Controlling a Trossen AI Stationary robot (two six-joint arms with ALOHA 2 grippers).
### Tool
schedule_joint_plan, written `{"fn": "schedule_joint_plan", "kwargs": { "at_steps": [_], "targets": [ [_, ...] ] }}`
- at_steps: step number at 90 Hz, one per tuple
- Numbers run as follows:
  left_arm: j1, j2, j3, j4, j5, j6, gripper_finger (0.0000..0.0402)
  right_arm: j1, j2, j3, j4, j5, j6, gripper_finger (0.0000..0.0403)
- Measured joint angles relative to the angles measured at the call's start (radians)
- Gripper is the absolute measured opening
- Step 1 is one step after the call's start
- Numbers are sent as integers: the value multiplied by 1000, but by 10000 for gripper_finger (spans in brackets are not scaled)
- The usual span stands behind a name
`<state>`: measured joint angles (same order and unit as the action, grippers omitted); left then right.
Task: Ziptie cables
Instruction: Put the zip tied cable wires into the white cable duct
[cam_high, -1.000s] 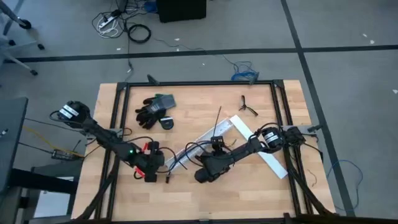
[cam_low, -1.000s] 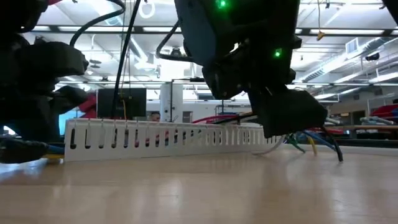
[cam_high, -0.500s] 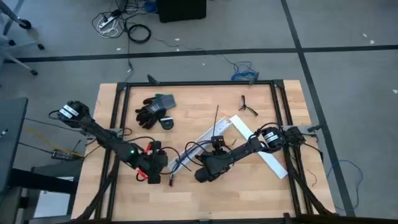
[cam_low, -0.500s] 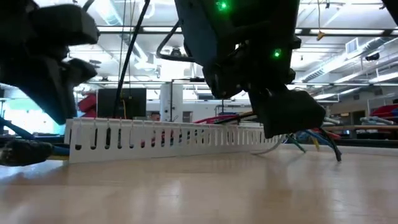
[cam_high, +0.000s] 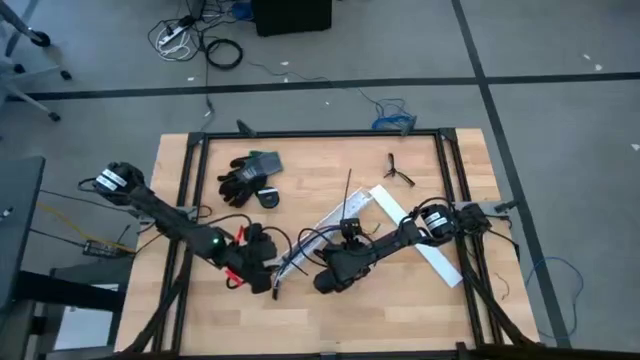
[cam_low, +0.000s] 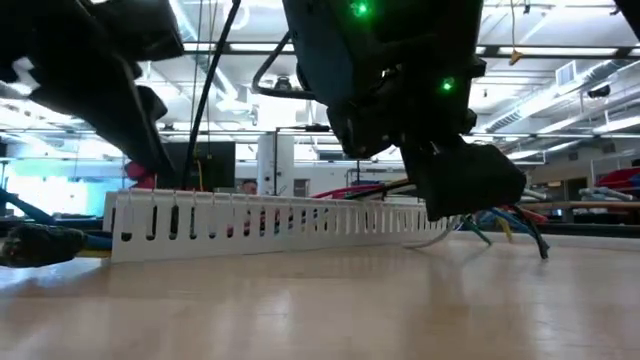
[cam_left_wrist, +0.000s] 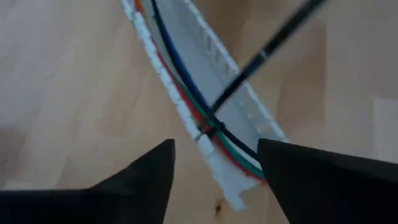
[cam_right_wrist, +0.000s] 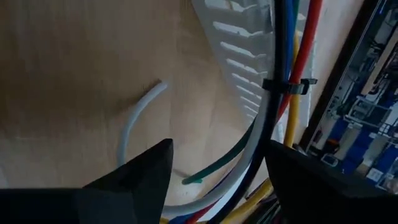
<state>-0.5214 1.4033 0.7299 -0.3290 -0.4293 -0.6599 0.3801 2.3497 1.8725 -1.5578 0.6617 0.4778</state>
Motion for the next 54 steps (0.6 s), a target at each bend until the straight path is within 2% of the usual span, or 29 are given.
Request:
{"fn": "schedule_joint_plan", "kwargs": {
  "at_steps": [33, 54],
  "targets": [
    [31, 126, -1, 71, 44, -11, 230, 0, 0, 0, -13, -2, -1, 247],
    [31, 138, -1, 61, 29, 29, 229, 0, 0, 0, -13, -8, -4, 244]
  ]
}}
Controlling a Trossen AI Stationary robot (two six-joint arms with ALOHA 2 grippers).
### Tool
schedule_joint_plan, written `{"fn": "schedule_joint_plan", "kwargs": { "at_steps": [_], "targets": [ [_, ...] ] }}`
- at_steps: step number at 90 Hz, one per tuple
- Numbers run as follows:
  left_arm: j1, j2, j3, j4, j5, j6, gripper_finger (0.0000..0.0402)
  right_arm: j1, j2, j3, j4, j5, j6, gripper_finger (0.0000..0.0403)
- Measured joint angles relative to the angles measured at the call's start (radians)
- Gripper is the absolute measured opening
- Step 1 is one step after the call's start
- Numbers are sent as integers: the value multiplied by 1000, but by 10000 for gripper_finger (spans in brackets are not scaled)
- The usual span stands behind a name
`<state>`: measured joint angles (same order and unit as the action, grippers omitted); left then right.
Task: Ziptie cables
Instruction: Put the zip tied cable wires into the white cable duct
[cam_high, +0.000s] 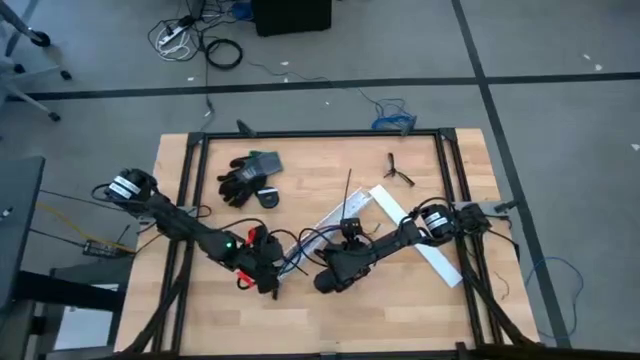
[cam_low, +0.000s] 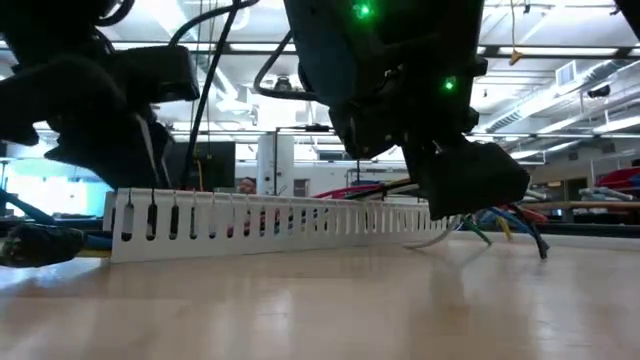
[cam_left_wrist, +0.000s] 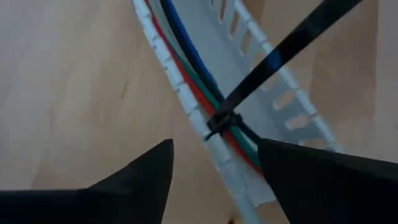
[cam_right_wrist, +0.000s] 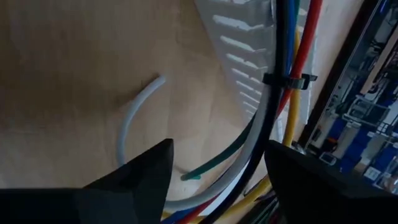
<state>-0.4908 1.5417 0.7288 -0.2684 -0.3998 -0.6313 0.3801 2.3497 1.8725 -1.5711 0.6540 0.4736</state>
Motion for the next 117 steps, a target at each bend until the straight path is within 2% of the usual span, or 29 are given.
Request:
{"fn": "schedule_joint_plan", "kwargs": {
  "at_steps": [11, 20, 28, 47, 52, 68, 89, 95, 110, 117],
  "targets": [
    [2, 3, 0, -32, -18, 0, 224, 0, 0, 0, 0, -3, -1, 241],
    [7, 4, 0, -56, -19, -1, 197, 0, 0, 0, 0, -4, -8, 241],
    [7, 4, 0, -51, -22, 1, 156, 0, 0, 0, 0, -16, -22, 240],
    [7, 4, 0, -39, -26, 62, 30, 0, 0, 0, 0, -28, -40, 237],
    [7, 4, 0, -41, -29, 75, 12, 4, 0, 0, -1, -30, -59, 237],
    [7, 3, 1, -73, -32, 108, 9, 31, 0, 3, -1, -40, -181, 234],
    [11, 2, 2, -130, -68, 129, 3, 51, 0, 82, 39, -90, -199, 229],
    [15, 2, 2, -132, -68, 130, 3, 53, -1, 113, 91, -144, -198, 230],
    [20, 2, 2, -153, -87, 135, 2, 51, -2, 156, 252, -376, -163, 233],
    [19, 2, 2, -179, -95, 136, 2, 52, -2, 159, 309, -441, -146, 232]
  ]
}}
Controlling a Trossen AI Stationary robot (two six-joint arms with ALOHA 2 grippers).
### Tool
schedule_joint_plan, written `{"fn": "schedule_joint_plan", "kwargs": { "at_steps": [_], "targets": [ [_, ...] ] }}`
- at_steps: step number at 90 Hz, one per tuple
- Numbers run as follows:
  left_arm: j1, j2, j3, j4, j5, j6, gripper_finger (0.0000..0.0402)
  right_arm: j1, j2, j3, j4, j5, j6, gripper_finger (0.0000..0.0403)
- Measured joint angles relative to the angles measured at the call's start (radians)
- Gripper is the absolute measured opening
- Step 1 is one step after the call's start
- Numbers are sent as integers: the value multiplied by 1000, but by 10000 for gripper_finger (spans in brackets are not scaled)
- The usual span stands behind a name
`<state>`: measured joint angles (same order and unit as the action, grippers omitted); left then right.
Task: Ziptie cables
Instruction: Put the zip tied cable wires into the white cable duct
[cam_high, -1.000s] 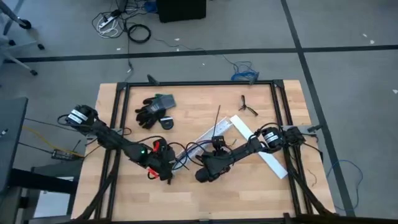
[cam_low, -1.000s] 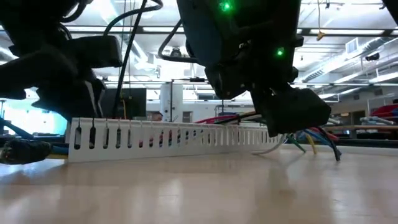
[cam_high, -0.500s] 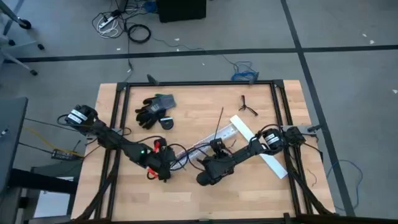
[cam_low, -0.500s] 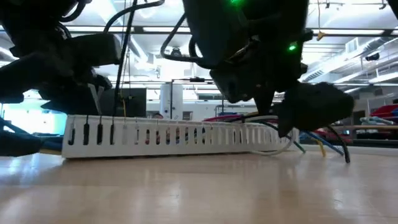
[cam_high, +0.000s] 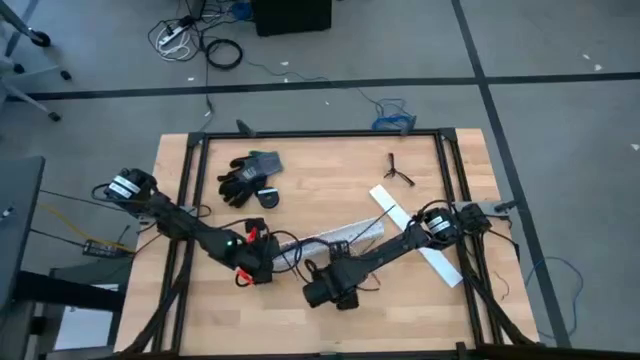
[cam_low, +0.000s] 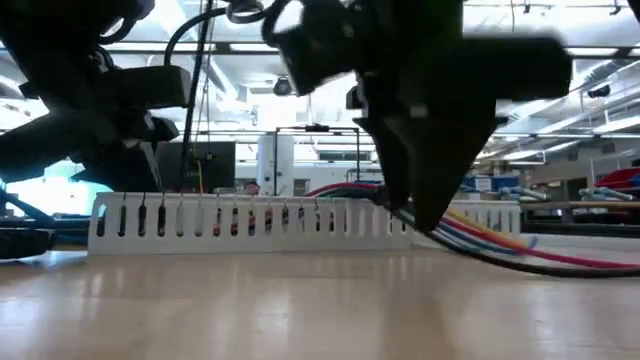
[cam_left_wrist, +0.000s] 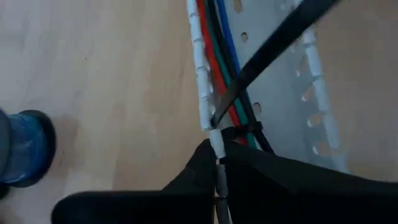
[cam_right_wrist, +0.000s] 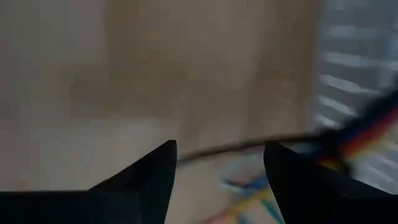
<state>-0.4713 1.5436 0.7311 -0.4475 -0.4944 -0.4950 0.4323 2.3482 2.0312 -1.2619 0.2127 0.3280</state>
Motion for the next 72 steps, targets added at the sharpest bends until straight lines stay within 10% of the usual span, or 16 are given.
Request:
{"fn": "schedule_joint_plan", "kwargs": {
  "at_steps": [30, 54, 72],
  "targets": [
    [0, 0, 1, -42, -5, 3, 1, 11, 0, 0, 86, -50, 40, 220],
    [-9, 0, 0, -72, -9, 19, 1, -1, 0, -75, 123, -3, 52, 22],
    [-16, 0, 0, -97, -5, 18, 1, -20, -5, -137, 170, 150, 72, 2]
  ]
}}
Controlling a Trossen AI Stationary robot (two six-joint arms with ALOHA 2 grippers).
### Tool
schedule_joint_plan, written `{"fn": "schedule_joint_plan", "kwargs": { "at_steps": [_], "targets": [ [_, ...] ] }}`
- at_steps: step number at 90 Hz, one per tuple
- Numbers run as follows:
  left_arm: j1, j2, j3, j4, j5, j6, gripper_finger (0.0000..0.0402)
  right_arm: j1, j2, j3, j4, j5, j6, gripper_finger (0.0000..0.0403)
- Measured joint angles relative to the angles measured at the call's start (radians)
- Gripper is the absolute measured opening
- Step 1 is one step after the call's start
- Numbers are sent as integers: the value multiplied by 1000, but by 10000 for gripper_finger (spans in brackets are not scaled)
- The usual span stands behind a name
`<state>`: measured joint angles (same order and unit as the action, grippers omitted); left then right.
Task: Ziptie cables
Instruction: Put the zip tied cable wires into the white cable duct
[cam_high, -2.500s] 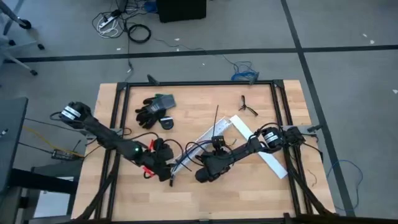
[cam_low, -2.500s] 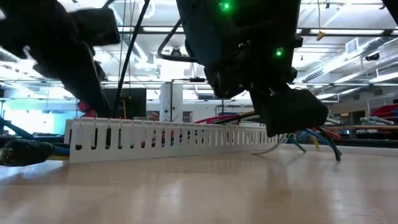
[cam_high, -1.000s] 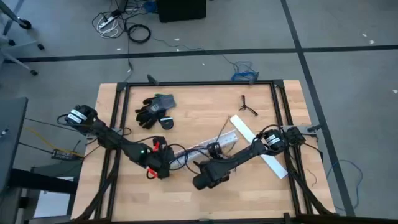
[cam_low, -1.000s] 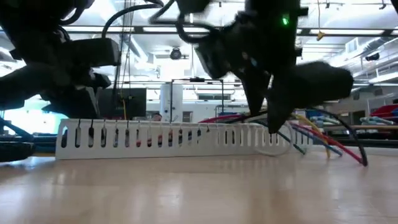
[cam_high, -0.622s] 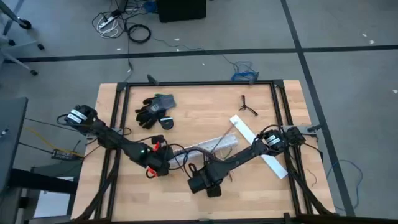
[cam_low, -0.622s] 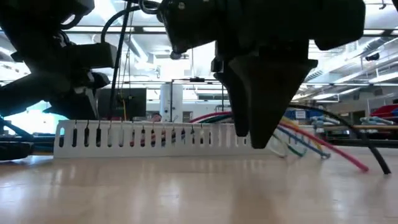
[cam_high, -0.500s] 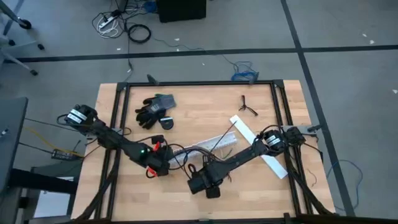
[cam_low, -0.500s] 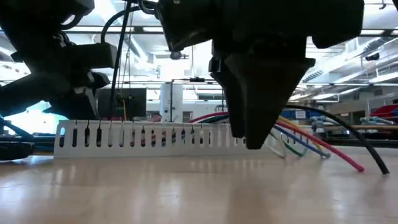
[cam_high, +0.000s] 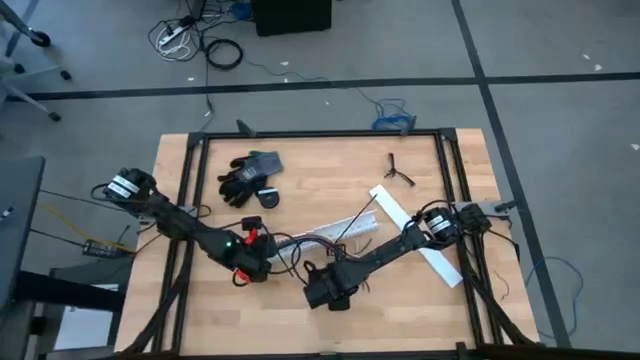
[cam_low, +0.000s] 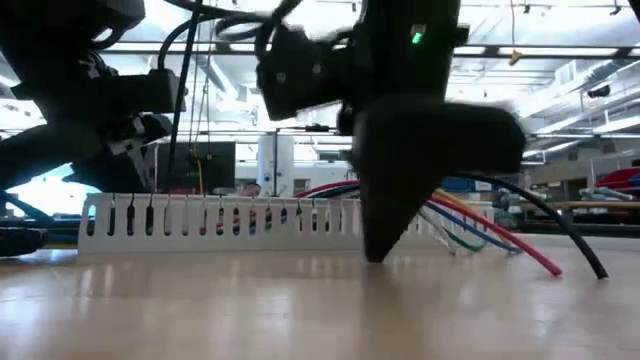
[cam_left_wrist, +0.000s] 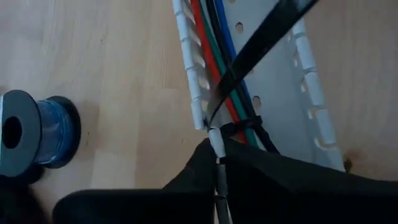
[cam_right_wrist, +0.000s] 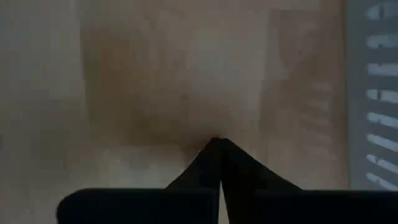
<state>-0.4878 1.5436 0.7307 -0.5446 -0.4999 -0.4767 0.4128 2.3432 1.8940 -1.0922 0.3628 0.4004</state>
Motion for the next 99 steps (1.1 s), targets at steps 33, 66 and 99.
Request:
{"fn": "schedule_joint_plan", "kwargs": {
  "at_steps": [33, 66, 99],
  "targets": [
    [-20, 0, -1, -31, -2, 14, 1, -28, 6, 15, -485, 126, 146, 0],
    [-43, 1, -2, -38, -4, 56, 1, -67, -135, 36, -481, 170, 94, 0],
    [-78, 1, -1, -102, 7, 5, 1, -130, -153, 34, -363, 63, 15, 0]
  ]
}}
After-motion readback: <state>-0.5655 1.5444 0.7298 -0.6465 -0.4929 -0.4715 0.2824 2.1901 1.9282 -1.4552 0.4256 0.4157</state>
